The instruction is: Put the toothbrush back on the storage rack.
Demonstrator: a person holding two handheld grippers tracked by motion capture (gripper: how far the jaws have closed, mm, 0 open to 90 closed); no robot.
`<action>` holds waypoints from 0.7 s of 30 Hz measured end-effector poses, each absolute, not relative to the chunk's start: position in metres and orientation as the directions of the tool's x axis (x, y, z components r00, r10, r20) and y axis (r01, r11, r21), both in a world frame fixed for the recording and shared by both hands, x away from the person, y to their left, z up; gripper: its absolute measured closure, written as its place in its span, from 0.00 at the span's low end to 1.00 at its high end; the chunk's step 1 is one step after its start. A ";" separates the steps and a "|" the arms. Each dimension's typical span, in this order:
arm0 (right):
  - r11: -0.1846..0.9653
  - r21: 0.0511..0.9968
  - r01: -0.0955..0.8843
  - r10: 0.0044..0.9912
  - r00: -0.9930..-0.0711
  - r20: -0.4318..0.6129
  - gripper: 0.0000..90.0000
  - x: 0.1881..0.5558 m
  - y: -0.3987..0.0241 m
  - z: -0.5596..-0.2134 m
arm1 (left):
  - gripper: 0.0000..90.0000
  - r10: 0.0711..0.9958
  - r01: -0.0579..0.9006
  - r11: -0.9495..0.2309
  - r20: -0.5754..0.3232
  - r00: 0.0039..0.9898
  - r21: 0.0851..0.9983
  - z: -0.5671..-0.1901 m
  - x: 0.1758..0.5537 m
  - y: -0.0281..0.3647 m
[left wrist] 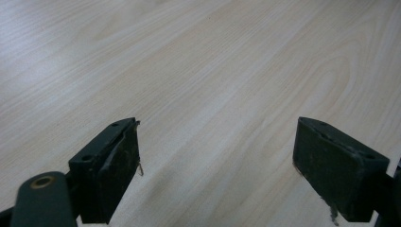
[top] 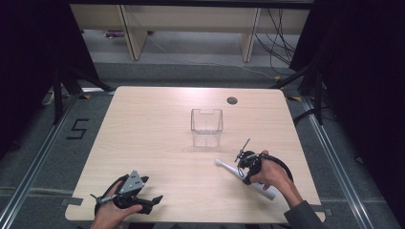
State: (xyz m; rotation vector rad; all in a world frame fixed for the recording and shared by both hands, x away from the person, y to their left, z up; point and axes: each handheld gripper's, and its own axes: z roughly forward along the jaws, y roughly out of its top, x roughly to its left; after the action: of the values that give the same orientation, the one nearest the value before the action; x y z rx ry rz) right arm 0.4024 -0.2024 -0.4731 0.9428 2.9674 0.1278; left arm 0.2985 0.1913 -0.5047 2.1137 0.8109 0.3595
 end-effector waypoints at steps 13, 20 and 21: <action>0.836 0.070 0.545 0.546 -0.838 0.005 0.74 0.404 -0.203 -0.473 | 0.17 0.658 0.418 -0.472 -0.006 0.753 0.776 -0.504 0.299 0.193; 0.811 0.135 0.569 0.576 -0.818 -0.012 0.75 0.400 -0.210 -0.463 | 0.17 0.663 0.425 -0.449 -0.026 0.749 0.786 -0.505 0.299 0.192; 0.814 0.150 0.562 0.569 -0.822 -0.009 0.75 0.400 -0.211 -0.461 | 0.17 0.663 0.425 -0.449 -0.027 0.748 0.786 -0.505 0.299 0.192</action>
State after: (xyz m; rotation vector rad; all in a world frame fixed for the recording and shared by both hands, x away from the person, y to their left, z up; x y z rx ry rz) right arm 0.4001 -0.2111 -0.4607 0.9176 2.9406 0.2181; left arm 0.2987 0.1917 -0.5048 2.1094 0.8152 0.3614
